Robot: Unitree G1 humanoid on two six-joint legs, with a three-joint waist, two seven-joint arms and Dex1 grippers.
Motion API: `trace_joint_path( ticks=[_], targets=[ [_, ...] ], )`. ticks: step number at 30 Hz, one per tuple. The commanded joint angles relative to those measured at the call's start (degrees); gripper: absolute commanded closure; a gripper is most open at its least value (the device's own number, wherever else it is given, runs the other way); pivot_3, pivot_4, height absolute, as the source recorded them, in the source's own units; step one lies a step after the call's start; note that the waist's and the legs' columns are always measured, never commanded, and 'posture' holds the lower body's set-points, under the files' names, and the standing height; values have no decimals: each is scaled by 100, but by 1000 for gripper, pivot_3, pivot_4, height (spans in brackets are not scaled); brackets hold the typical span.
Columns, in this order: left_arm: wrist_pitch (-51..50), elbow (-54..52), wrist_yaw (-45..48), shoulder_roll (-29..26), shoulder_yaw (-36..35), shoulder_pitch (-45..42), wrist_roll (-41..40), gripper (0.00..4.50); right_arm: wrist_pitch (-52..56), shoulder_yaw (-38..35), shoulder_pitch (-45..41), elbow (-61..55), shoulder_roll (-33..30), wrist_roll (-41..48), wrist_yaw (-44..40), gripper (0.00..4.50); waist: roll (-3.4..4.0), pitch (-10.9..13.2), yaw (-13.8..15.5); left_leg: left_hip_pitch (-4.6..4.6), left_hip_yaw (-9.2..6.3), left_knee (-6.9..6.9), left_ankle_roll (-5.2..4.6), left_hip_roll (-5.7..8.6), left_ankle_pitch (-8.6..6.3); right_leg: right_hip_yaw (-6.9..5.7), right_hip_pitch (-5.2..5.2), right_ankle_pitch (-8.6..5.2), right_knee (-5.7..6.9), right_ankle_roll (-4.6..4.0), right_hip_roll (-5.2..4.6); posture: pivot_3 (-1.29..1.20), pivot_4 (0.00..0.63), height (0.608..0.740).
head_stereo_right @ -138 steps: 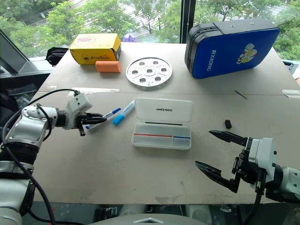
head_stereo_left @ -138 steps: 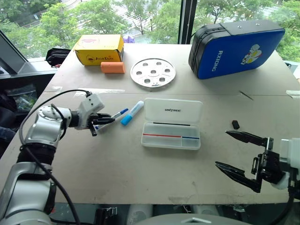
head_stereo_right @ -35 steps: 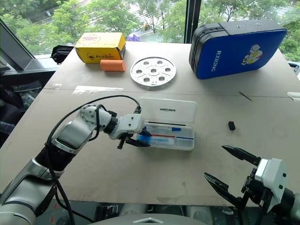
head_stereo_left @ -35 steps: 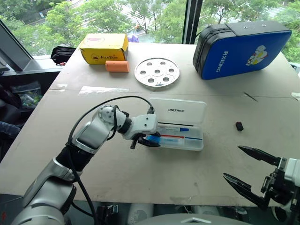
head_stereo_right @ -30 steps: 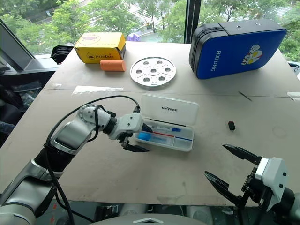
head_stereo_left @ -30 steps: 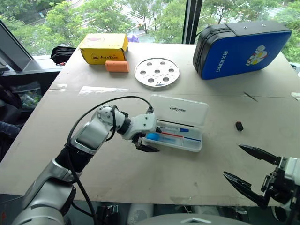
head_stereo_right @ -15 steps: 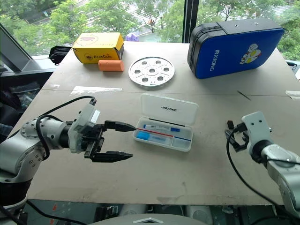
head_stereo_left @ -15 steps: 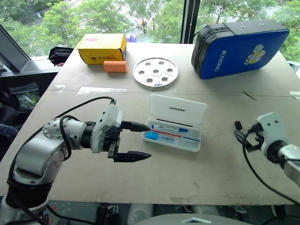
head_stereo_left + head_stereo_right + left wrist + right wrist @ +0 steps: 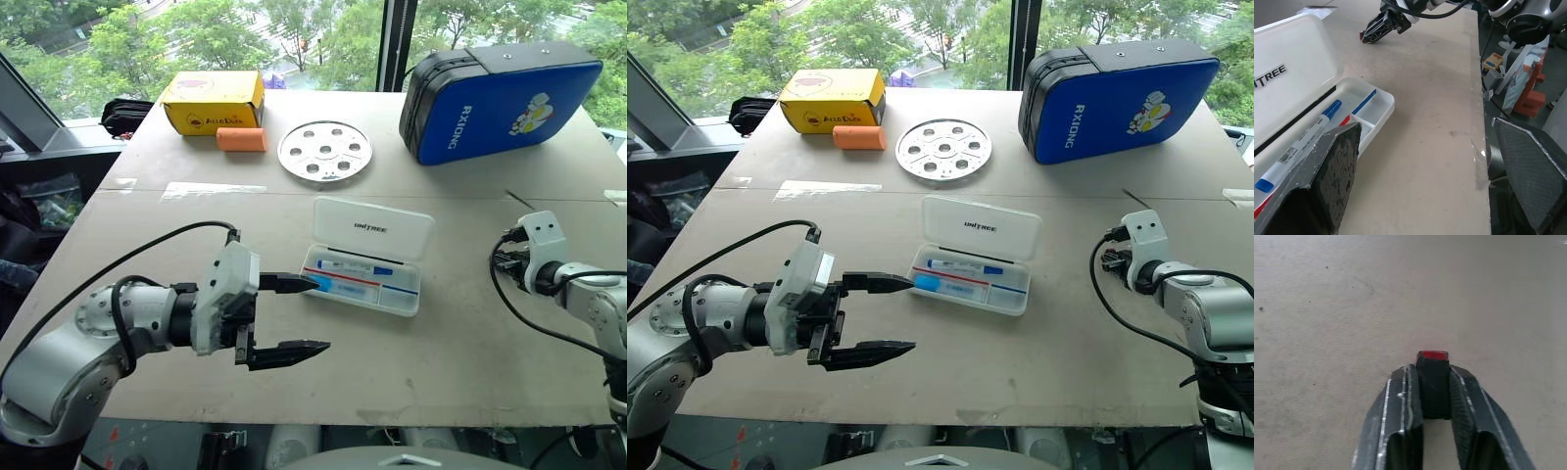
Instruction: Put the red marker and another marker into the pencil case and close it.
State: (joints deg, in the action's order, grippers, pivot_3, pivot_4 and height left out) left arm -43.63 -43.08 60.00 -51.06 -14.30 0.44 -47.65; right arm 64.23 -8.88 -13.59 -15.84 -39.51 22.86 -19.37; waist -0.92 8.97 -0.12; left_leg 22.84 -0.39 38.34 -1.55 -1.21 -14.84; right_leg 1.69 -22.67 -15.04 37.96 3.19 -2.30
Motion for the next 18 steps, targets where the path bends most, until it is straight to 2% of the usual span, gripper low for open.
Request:
trace_joint_path(
  ticks=[1,4,6,8,14,18],
  targets=[
    [224,50,117,-99,-224,116,-70,107,-1050,276,446,-905,-660,61,-1181,4487,5,3,29,2,1,-2,0,1,0,-1,-2,0,-3,0,-2,0,150,740],
    [420,197,341,-187,-323,330,47,107,-1876,617,637,-1841,-1029,383,-2320,4487,27,15,-34,4,1,-9,0,-2,0,0,-8,-1,-3,1,-1,0,150,740],
    [597,352,537,-288,-350,479,189,107,-2048,1345,276,-2062,-1121,216,-2682,4487,26,17,-120,1,-2,-12,-1,-13,-1,0,-9,0,-1,1,13,0,150,740],
    [739,475,649,-346,-331,552,284,107,-2067,1866,-90,-2026,-1057,58,-2807,4487,25,19,-142,-6,-6,-13,0,-21,-1,-3,-9,1,-1,-5,28,0,150,740],
    [1003,536,857,-434,-435,814,393,107,-2003,2753,-710,-1701,-915,-285,-3040,4487,21,22,-40,4,-6,-12,0,-14,0,-8,-9,0,-7,-7,9,0,150,740],
    [1065,471,882,-425,-607,1064,384,107,-1965,3039,-993,-1518,-801,-435,-3137,4487,21,25,-48,5,-3,-12,1,-8,0,-9,-10,0,-9,-7,-4,0,150,740]
  ],
)
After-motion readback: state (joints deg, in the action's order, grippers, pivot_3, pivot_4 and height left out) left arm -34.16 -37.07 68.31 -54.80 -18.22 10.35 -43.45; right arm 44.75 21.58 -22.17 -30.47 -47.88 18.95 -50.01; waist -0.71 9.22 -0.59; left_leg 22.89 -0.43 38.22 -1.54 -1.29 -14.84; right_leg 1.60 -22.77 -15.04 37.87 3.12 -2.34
